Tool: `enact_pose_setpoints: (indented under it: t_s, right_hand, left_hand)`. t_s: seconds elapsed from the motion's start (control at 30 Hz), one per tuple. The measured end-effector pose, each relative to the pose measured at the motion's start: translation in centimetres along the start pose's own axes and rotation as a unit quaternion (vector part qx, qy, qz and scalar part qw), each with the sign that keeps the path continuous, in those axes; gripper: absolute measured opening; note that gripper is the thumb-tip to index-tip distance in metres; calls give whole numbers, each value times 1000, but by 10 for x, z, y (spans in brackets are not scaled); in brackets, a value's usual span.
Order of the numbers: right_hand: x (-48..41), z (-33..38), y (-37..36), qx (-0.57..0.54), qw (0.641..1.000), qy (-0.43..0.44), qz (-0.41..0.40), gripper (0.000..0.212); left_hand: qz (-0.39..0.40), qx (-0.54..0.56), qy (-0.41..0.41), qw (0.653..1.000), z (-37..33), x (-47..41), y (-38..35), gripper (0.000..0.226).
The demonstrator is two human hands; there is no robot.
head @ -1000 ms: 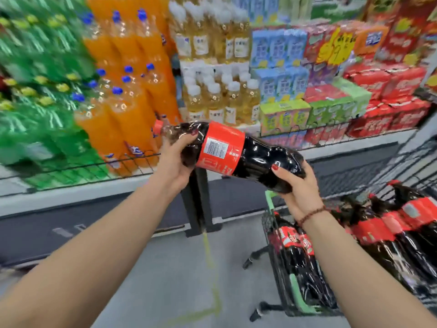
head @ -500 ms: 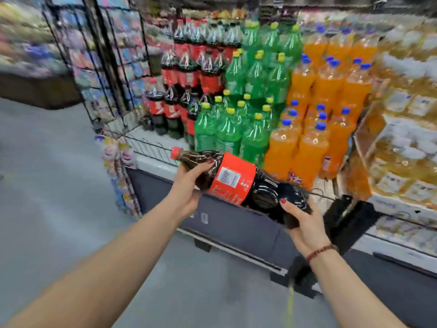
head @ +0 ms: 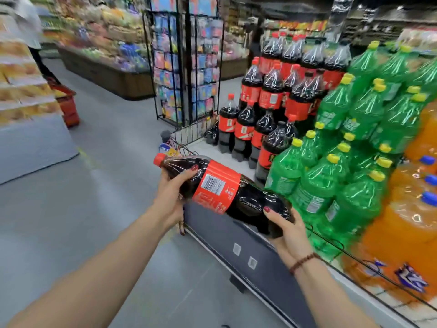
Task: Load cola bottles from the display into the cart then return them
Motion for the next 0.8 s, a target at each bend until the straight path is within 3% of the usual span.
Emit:
enact_pose_setpoints:
  t_s: [0.4, 0.5, 0.57, 0.63, 0.73, 0.8]
  right_hand:
    - [-221, 20, -76, -14, 999, -14, 45, 82]
    - [-258, 16, -89, -5, 999, -26, 42, 68]
    - [-277, 13, -98, -1, 998, -36, 46, 50]
    - [-299, 4, -104, -2, 998, -42, 44, 46]
    - [-333, -17, -104, -19, 998, -53, 13, 57]
    - [-355, -34, -104, -38, 997, -60, 1, 65]
  left_hand:
    - [-54, -47, -41, 997, -20, -189, -18, 26]
    - [-58, -45, -47, 996, -22, -230, -20, 29]
    - [-49, -36, -46, 997, -20, -258, -22, 28]
    - [-29, -28, -35, 999, -14, -290, -24, 32]
    - [0, -43, -4, 999, 0, -345, -28, 48]
    - [27, -76, 6, 997, 10, -383, -35, 47]
Point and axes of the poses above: each hand's wrist, its own x-axis away from the middle knuckle, its own y-axis out of the back of the hand, z = x × y, the point moved 10 cm from there along -x, towards the middle knuckle, and after that the axes turned 3 degrees about -y, right-handed, at the moved point
